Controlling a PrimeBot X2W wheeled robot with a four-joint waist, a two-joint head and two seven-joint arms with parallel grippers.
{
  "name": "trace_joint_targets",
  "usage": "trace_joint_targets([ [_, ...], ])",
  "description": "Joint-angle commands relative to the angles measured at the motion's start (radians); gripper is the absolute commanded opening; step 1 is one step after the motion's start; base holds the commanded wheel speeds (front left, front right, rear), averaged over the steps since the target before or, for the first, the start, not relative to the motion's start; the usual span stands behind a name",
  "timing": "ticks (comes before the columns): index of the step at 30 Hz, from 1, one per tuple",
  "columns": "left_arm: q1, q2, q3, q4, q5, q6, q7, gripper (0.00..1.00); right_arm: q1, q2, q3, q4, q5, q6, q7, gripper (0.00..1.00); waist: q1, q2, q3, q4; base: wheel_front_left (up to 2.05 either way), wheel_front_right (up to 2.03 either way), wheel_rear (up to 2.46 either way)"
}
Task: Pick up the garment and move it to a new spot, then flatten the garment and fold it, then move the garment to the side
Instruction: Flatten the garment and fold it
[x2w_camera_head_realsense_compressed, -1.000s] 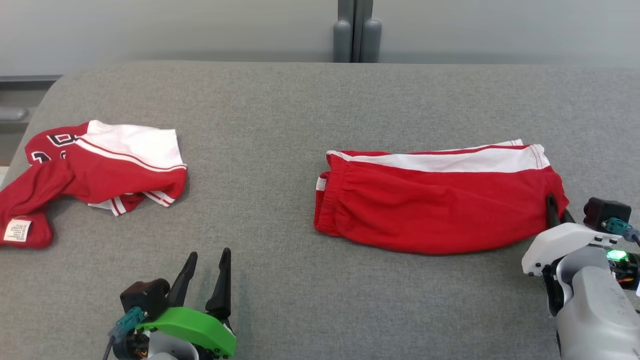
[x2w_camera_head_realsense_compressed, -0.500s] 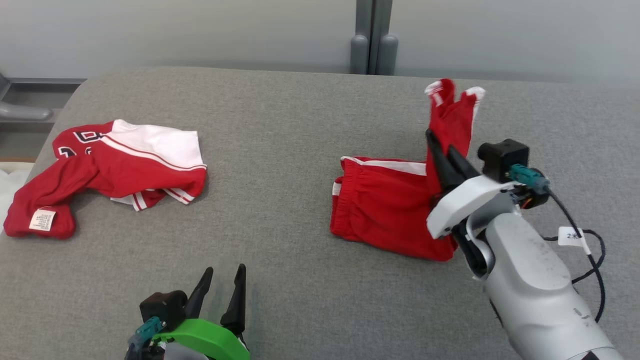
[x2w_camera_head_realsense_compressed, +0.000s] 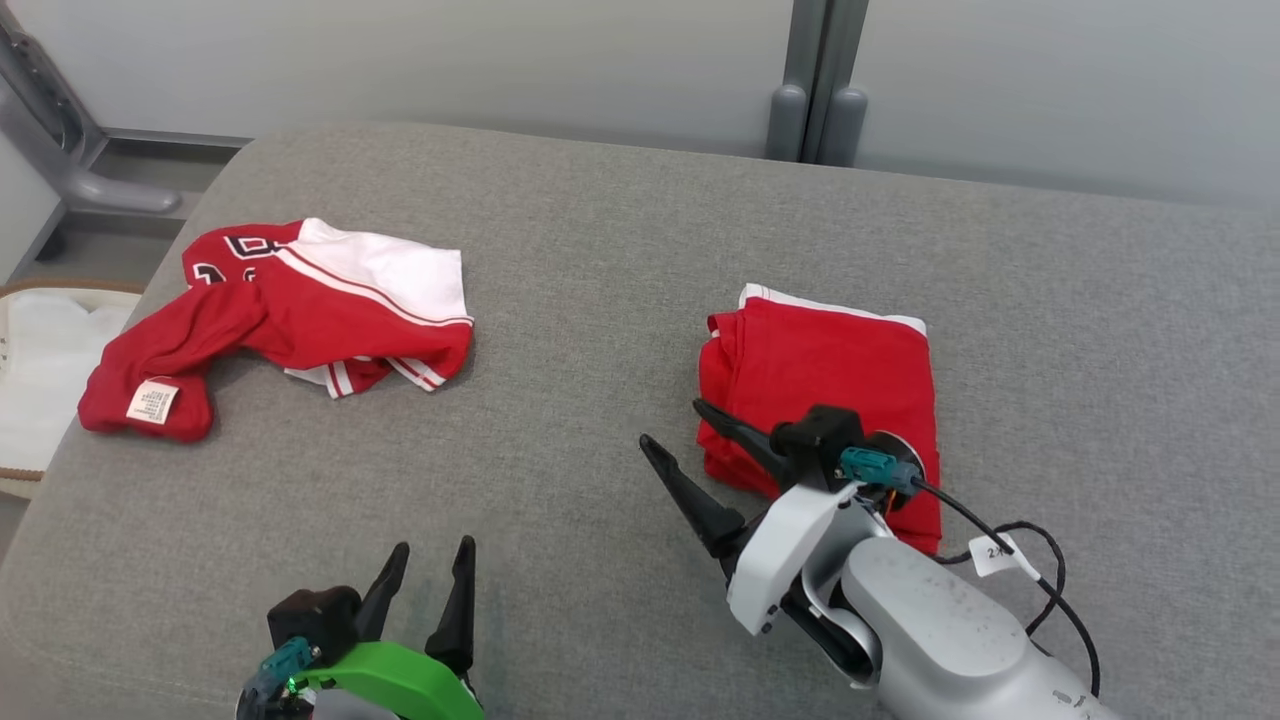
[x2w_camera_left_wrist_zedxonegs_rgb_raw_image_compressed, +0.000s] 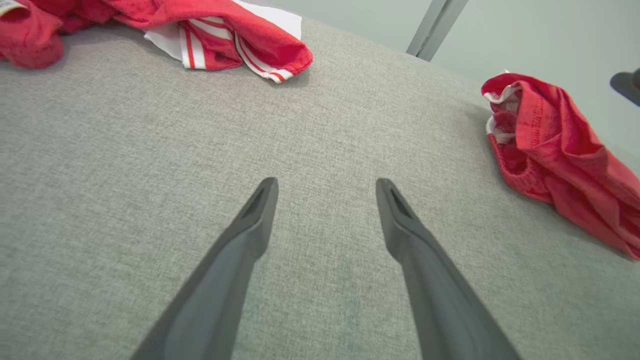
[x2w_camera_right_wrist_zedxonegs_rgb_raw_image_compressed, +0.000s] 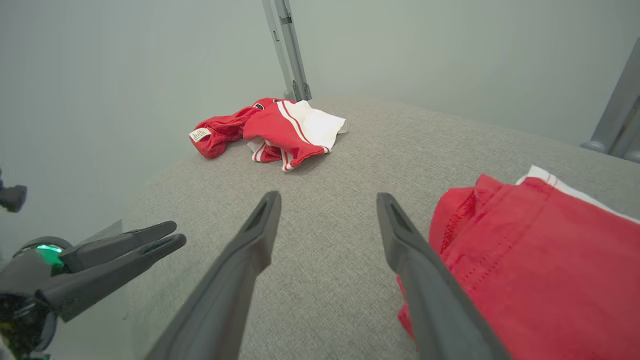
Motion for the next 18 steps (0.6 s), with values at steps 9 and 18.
trace_joint_targets([
  [9,0.017,0.006,0.129,-0.045,0.208,0.004,0.0,1.0,0.12,-0.01,-0.343,-0.08,-0.21,-0.002,-0.002,1.0,0.0,0.0,-0.018,-0.117,0.0,0.0,0.0],
  [18,0.07,-0.011,0.203,-0.125,0.389,0.003,0.0,1.0,0.29,-0.009,-0.657,-0.168,-0.393,-0.002,-0.002,1.0,0.0,0.0,-0.035,-0.216,0.0,0.0,0.0],
])
